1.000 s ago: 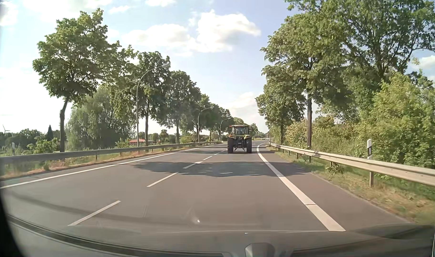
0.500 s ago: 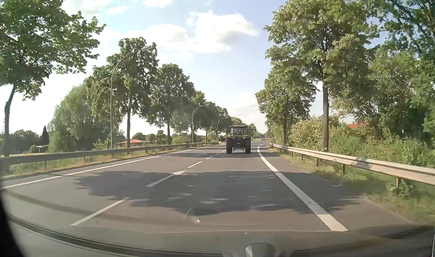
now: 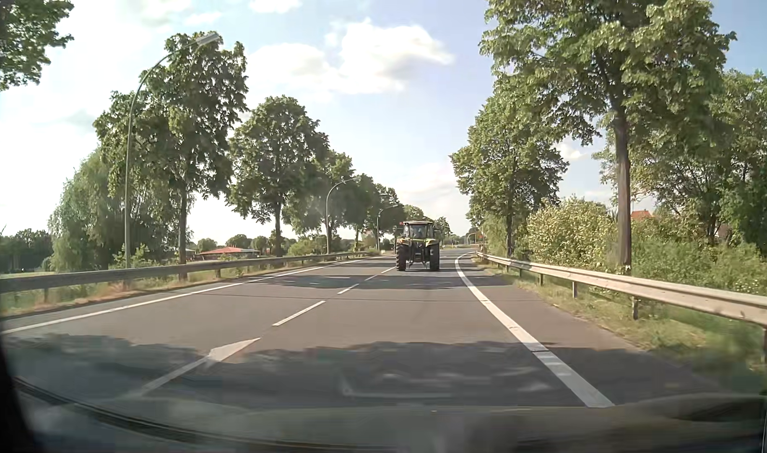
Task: Follow the waypoints while adhering to traffic rules and regulations
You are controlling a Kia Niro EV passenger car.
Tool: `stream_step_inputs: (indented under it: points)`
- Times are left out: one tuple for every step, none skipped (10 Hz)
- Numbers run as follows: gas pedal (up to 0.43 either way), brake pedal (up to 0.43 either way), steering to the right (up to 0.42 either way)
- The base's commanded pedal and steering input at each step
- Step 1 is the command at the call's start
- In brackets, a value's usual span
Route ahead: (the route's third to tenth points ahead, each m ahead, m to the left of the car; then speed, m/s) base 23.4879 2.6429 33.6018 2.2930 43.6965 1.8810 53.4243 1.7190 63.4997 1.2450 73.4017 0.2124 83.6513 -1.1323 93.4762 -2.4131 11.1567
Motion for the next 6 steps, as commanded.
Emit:
stream_step_inputs:
  points:
    - [0.157,0.006,0.009]
    - [0.157,0.006,0.009]
    - [0.157,0.006,0.009]
    - [0.157,0.006,0.01]
    - [0.157,0.006,0.01]
    - [0.157,0.006,0.01]
